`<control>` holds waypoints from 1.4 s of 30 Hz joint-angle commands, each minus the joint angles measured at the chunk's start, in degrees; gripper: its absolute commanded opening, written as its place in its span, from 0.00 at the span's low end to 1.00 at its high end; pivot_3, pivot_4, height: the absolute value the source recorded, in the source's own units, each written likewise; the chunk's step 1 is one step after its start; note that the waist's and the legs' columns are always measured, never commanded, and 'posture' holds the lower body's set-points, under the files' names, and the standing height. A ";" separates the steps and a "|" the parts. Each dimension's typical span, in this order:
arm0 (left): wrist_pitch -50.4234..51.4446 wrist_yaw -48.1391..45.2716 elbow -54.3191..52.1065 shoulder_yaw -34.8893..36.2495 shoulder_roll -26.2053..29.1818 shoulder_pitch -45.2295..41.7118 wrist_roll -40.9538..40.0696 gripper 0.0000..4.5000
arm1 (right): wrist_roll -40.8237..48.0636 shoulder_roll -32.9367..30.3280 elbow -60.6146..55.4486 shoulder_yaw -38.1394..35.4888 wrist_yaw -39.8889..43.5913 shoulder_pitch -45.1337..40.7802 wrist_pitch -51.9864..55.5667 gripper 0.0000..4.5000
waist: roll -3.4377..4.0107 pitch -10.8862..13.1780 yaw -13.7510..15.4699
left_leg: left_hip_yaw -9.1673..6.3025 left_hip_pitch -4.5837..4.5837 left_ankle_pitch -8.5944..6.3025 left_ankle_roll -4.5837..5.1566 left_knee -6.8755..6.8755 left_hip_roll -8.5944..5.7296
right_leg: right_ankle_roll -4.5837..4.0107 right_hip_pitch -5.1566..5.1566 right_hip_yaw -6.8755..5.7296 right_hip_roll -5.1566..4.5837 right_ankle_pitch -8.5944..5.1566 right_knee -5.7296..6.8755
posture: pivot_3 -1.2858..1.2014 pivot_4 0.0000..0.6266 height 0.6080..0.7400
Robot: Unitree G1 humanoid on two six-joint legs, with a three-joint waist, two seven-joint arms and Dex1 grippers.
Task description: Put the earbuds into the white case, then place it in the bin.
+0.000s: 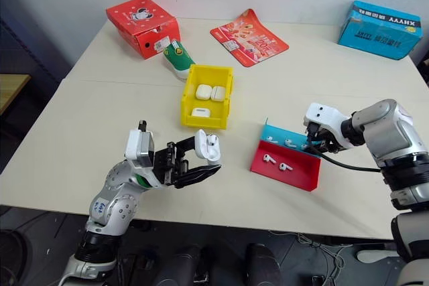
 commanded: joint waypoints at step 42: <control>-0.98 0.32 -2.93 0.78 1.39 0.15 -0.54 0.62 | -2.98 2.04 -4.87 -0.71 1.13 0.30 4.87 0.19 | 0.00 0.00 -1.21 | 0.00 0.01 -0.01 -0.01 0.03 0.00 | 0.00 -0.03 0.03 -0.04 0.00 0.11 | 0.52 0.24 1.00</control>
